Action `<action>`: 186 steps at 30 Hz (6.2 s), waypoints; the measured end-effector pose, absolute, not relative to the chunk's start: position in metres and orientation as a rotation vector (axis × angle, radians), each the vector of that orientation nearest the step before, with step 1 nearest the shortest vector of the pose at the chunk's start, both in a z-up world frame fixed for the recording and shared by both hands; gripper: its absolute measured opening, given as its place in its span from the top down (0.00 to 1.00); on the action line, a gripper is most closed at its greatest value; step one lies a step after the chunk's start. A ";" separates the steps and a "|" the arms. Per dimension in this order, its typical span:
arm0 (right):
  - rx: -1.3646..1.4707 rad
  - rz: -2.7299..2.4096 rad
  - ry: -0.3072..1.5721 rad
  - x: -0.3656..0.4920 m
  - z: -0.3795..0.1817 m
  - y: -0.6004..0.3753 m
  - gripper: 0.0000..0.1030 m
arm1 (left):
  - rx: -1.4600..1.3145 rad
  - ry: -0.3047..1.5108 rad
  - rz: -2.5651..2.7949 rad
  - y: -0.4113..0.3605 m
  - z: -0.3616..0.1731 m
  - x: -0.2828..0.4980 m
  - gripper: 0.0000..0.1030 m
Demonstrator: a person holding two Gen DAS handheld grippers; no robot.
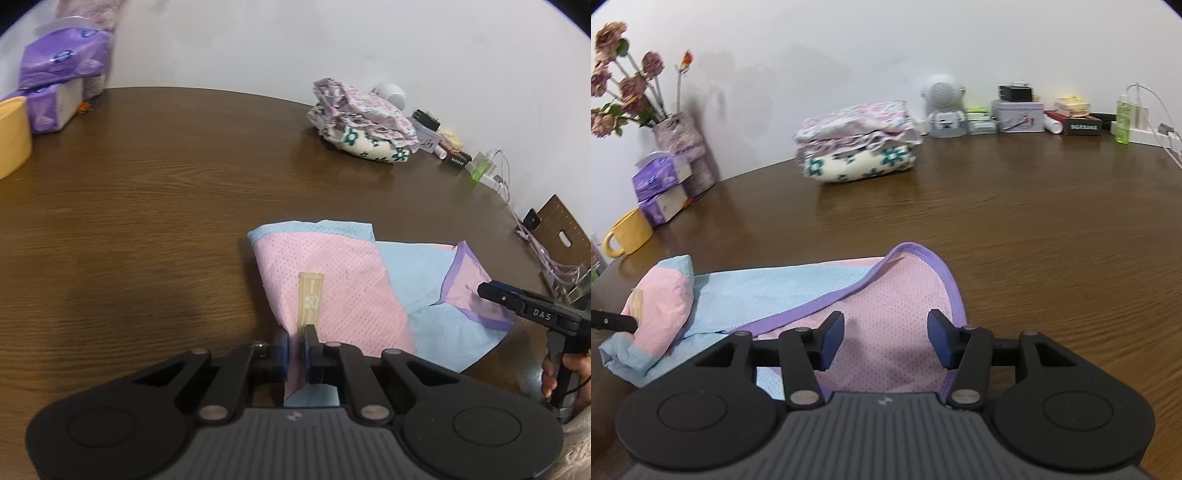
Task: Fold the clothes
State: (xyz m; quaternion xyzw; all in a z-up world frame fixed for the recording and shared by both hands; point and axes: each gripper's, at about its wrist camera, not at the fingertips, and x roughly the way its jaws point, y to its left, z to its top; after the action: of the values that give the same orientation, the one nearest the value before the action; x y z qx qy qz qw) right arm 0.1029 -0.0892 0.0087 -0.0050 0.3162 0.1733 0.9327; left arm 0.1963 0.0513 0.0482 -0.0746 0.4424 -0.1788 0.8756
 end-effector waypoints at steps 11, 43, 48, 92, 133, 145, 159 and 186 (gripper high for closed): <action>-0.010 0.356 0.647 0.103 0.009 -0.088 0.43 | -0.103 0.906 -0.307 0.143 0.061 0.178 0.94; -0.010 0.359 0.646 0.102 0.009 -0.085 0.43 | -0.121 0.889 -0.342 0.133 0.059 0.181 0.93; -0.010 0.359 0.646 0.102 0.009 -0.085 0.44 | -0.117 0.896 -0.314 0.144 0.059 0.176 0.88; -0.010 0.364 0.645 0.100 0.010 -0.081 0.70 | -0.266 0.718 -0.250 0.143 0.045 0.104 0.65; -0.010 0.368 0.645 0.099 0.010 -0.078 0.83 | -0.054 0.639 -0.313 0.146 0.036 0.084 0.72; -0.010 0.369 0.644 0.099 0.010 -0.076 0.81 | -0.144 0.597 -0.305 0.151 0.034 0.080 0.99; -0.010 0.370 0.644 0.098 0.010 -0.075 0.99 | -0.177 0.602 -0.277 0.156 0.030 0.077 1.00; -0.009 0.373 0.644 0.098 0.010 -0.073 0.94 | -0.216 0.601 -0.326 0.153 0.046 0.086 0.77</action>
State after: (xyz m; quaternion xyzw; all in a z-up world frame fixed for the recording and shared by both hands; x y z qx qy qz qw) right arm 0.0977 -0.0729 0.0104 -0.0046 0.3144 0.1821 0.9316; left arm 0.0859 0.1531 0.0460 -0.1058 0.2941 -0.1595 0.9364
